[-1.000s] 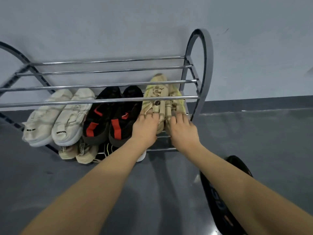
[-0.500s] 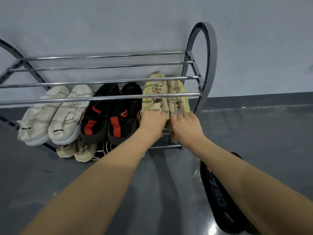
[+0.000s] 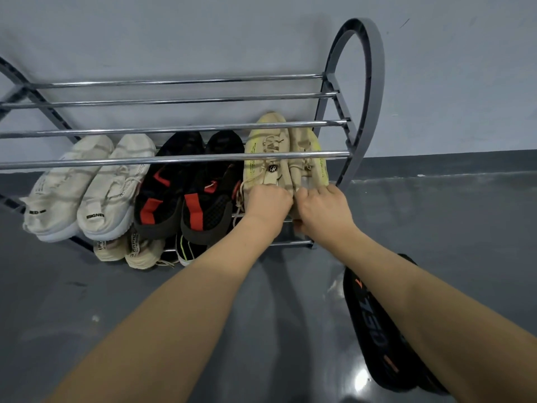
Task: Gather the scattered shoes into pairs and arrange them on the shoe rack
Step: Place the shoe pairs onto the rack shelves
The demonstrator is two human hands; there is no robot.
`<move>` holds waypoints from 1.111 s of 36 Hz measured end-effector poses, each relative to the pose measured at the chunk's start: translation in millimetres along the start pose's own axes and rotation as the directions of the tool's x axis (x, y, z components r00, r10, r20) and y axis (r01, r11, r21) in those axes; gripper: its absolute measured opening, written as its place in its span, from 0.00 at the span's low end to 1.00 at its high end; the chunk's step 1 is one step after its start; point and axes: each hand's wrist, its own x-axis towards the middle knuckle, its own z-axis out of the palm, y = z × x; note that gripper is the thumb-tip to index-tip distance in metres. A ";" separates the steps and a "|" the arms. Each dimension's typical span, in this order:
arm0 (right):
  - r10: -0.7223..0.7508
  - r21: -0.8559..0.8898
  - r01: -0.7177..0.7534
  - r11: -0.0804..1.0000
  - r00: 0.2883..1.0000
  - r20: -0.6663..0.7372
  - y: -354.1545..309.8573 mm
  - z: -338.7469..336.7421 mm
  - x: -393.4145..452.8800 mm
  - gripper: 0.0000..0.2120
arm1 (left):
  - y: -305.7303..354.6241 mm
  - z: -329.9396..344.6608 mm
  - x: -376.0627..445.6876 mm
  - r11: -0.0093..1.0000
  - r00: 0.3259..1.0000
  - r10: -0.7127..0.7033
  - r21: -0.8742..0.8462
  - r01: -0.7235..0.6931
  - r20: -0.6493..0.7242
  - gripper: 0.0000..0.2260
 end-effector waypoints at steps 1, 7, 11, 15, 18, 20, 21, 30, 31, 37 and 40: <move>-0.003 0.006 0.003 1.000 1.000 0.001 -0.8 0.4 -0.2 0.26 | 3.0 2.2 1.7 1.000 1.000 0.008 0.014 -0.008 0.009 0.13; 0.008 0.043 -0.007 0.999 1.000 -0.016 -2.0 4.9 -1.5 0.27 | 4.2 16.7 3.7 0.999 0.999 -0.025 -0.026 0.025 -0.035 0.14; -0.003 0.010 0.003 1.000 1.000 -0.029 -3.6 5.0 -4.4 0.26 | 1.8 27.7 -3.1 0.992 0.992 -0.096 -0.094 0.088 -0.085 0.19; 0.049 -0.049 -0.049 0.998 0.999 0.011 -5.5 2.4 -11.4 0.24 | 3.5 35.1 -9.7 0.976 0.982 -0.145 -0.181 0.121 -0.122 0.21; 0.073 0.021 -0.076 0.997 0.992 0.103 -7.4 -1.8 -14.5 0.21 | 4.0 40.8 -17.0 0.963 0.973 -0.160 -0.244 0.117 -0.164 0.20; 0.129 0.038 -0.135 0.990 0.983 0.133 -11.2 -7.2 -17.3 0.21 | 2.4 42.3 -21.1 0.948 0.970 -0.156 -0.303 0.095 -0.186 0.20; 0.149 0.041 -0.155 0.987 0.981 0.125 -14.2 -11.1 -19.8 0.23 | 0.9 42.2 -24.6 0.940 0.970 -0.155 -0.331 0.086 -0.189 0.22; 0.224 0.130 -0.232 0.964 0.972 0.069 -16.6 -24.1 -58.3 0.33 | -8.8 24.1 -68.0 0.916 0.951 -0.156 -0.400 0.039 -0.266 0.28; 0.213 0.147 -0.223 0.964 0.974 0.080 -15.9 -26.1 -61.1 0.32 | -8.2 21.5 -71.1 0.914 0.951 -0.147 -0.404 0.025 -0.273 0.28; 0.220 0.202 -0.238 0.950 0.969 0.109 -17.2 -52.0 -89.3 0.18 | -0.3 -1.6 -90.5 0.898 0.947 -0.064 -0.432 -0.084 -0.316 0.21; 0.261 0.216 -0.282 0.935 0.958 0.118 -14.1 -58.5 -111.6 0.15 | 13.7 -7.9 -98.7 0.892 0.942 0.001 -0.425 -0.152 -0.334 0.19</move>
